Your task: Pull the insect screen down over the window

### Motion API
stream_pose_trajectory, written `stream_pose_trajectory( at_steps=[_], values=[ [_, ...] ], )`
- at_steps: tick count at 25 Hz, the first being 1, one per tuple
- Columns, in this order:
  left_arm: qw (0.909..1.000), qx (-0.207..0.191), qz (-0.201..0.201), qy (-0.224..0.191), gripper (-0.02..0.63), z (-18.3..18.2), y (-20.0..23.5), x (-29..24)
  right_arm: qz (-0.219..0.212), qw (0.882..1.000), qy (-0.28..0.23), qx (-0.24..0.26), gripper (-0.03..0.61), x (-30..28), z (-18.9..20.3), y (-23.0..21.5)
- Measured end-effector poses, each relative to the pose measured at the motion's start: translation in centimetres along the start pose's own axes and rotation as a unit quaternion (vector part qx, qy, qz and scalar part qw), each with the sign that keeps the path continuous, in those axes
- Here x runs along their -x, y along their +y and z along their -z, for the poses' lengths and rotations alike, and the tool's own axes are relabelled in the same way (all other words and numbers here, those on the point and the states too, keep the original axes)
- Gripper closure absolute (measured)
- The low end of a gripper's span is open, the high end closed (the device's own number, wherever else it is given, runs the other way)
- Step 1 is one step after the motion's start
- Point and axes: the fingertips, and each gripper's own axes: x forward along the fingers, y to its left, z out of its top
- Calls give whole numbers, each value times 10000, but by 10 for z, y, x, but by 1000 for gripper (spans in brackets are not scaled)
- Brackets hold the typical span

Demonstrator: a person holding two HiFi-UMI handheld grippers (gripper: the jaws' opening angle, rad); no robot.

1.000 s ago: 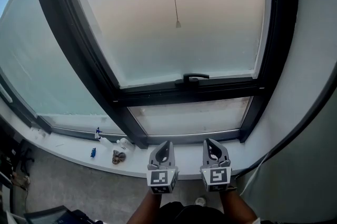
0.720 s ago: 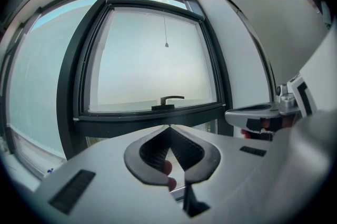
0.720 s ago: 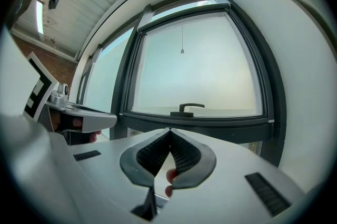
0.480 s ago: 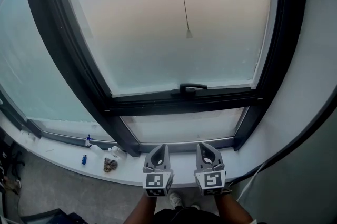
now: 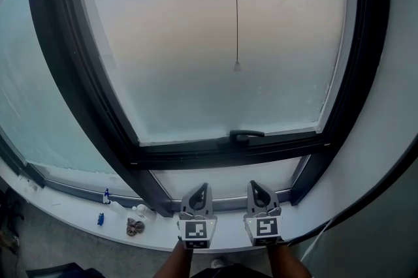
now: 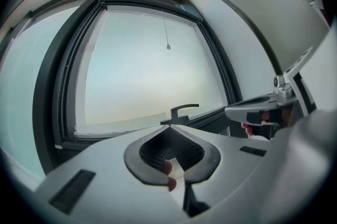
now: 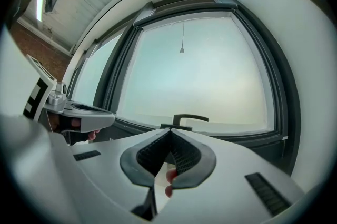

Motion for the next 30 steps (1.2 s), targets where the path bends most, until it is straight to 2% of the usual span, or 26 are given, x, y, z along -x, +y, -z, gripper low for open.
stream_pose_trajectory(
  at_steps=[3, 8, 14, 17, 20, 24, 28, 30],
  values=[
    [9996, 144, 181, -136, 611, -11, 3, -8, 115, 9999, -109, 27, 575, -9, -6, -2],
    [9987, 89, 361, -338, 612, -28, 5, -18, 199, 9995, -208, 90, 575, -17, -19, -3],
    [9991, 170, 163, -360, 612, -31, 13, -35, 221, 9990, -312, 229, 575, -27, -29, -17],
    [9984, 130, 165, -519, 611, -46, 9, -42, 175, 9984, -362, 388, 575, -27, -38, -26],
    [9965, -54, 146, -816, 611, -73, 6, -52, 118, 9970, -575, 501, 575, -35, -58, -34],
    [9900, -581, -109, -1278, 611, -109, 10, -64, 153, 9918, -1001, 784, 575, -49, -95, -45],
    [9817, -972, -267, -1616, 611, -144, 21, -74, 253, 9807, -1626, 1059, 575, -60, -144, -56],
    [9784, -978, -317, -1796, 612, -164, 28, -80, 315, 9732, -1941, 1194, 575, -66, -169, -60]
  ],
)
